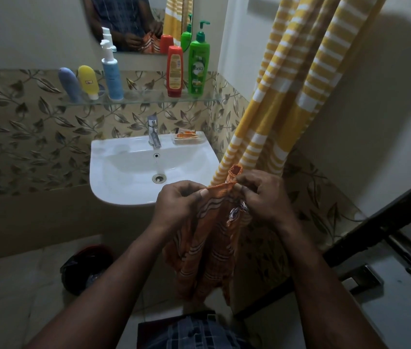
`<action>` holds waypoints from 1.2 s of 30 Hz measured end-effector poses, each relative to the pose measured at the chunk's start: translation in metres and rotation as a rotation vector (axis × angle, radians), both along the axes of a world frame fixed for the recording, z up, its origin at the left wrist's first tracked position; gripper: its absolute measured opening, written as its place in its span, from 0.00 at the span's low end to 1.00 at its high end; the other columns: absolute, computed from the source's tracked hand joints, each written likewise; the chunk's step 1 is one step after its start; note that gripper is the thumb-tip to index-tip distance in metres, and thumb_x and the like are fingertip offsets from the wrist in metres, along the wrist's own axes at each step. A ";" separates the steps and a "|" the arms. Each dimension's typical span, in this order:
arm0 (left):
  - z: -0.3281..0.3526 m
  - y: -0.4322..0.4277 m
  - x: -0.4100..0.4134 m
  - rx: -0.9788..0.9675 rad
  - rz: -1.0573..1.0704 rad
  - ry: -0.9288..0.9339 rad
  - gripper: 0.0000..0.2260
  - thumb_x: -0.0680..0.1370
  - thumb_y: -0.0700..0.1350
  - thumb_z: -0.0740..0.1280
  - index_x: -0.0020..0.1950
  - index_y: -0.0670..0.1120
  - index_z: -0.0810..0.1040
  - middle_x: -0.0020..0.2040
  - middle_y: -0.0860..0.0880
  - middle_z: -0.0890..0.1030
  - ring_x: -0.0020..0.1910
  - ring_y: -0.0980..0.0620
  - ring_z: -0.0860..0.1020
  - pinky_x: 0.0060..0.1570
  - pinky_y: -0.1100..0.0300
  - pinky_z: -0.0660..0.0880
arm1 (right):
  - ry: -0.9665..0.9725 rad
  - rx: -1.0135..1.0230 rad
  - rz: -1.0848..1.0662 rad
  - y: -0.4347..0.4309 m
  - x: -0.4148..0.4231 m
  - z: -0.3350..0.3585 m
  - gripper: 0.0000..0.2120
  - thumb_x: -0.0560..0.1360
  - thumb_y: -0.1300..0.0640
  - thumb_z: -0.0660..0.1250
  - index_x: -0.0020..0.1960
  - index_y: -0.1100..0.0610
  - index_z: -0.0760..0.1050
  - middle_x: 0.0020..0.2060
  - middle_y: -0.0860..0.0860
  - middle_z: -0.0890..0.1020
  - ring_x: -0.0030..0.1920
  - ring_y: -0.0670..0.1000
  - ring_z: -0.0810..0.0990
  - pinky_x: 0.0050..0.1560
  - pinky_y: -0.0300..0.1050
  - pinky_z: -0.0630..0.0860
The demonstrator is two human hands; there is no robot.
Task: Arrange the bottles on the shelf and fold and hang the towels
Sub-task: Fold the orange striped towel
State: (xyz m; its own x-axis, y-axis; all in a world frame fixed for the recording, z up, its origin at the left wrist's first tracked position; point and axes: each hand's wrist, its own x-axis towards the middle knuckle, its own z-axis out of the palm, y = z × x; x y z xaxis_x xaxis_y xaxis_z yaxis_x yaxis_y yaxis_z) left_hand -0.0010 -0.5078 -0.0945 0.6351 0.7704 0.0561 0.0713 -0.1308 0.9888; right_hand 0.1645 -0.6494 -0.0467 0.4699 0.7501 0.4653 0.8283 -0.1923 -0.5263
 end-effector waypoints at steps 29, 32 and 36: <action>0.004 0.018 -0.022 0.196 0.430 0.316 0.04 0.77 0.46 0.73 0.45 0.48 0.88 0.40 0.51 0.85 0.47 0.49 0.83 0.47 0.60 0.71 | 0.137 0.054 -0.377 0.005 -0.016 -0.007 0.07 0.74 0.62 0.73 0.50 0.54 0.87 0.46 0.51 0.88 0.49 0.53 0.85 0.47 0.38 0.71; 0.001 0.018 -0.022 0.176 0.442 0.336 0.05 0.77 0.46 0.74 0.44 0.48 0.88 0.41 0.49 0.87 0.48 0.47 0.84 0.46 0.60 0.70 | 0.109 -0.022 -0.142 0.007 -0.034 -0.005 0.11 0.74 0.63 0.75 0.55 0.53 0.87 0.44 0.46 0.86 0.42 0.42 0.82 0.44 0.29 0.69; 0.006 0.002 -0.020 0.253 0.178 0.245 0.03 0.77 0.45 0.74 0.46 0.50 0.88 0.40 0.54 0.87 0.44 0.54 0.84 0.45 0.58 0.76 | 0.160 -0.120 0.120 0.021 -0.066 -0.010 0.20 0.74 0.63 0.76 0.64 0.52 0.84 0.44 0.47 0.86 0.43 0.34 0.76 0.44 0.19 0.65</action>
State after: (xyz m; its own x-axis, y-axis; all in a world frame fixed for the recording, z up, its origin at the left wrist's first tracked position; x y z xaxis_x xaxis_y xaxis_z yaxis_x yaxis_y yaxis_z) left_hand -0.0208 -0.5060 -0.0882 0.5105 0.8511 0.1221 0.3446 -0.3326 0.8779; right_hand 0.0982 -0.6289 -0.0566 0.4345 0.8504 0.2967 0.7570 -0.1664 -0.6318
